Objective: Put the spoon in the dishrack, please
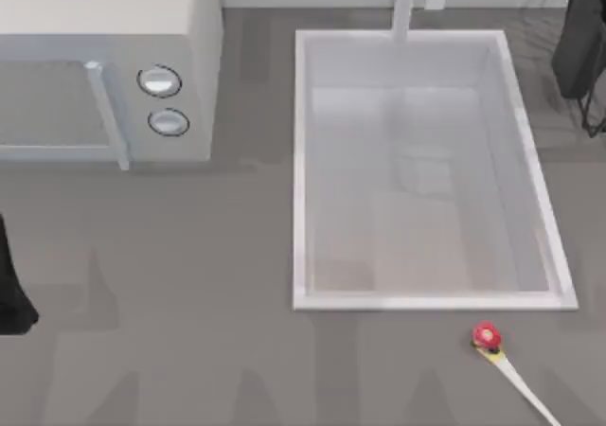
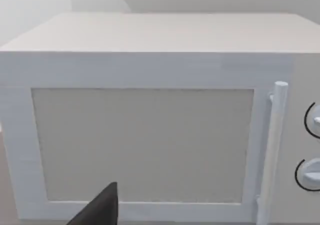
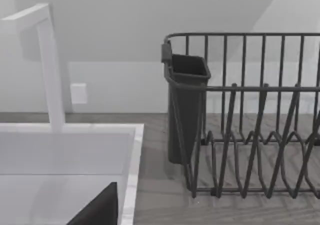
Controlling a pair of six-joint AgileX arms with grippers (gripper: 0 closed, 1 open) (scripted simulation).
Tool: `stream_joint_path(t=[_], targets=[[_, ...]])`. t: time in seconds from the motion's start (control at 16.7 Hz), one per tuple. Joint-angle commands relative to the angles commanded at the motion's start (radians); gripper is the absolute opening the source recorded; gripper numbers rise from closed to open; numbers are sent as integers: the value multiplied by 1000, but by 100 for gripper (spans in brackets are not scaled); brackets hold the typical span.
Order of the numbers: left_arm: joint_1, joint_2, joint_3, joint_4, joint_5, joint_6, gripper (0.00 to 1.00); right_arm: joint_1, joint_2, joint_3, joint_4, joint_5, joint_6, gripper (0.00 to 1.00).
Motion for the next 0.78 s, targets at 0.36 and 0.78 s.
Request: stream_joint_path(t=[0.36, 0.78], targets=[[0, 0, 0, 0, 0, 0, 100, 55, 109, 95, -98, 0, 7, 100], [0, 0, 0, 0, 0, 0, 100, 269, 685, 446, -502, 3, 24, 100]])
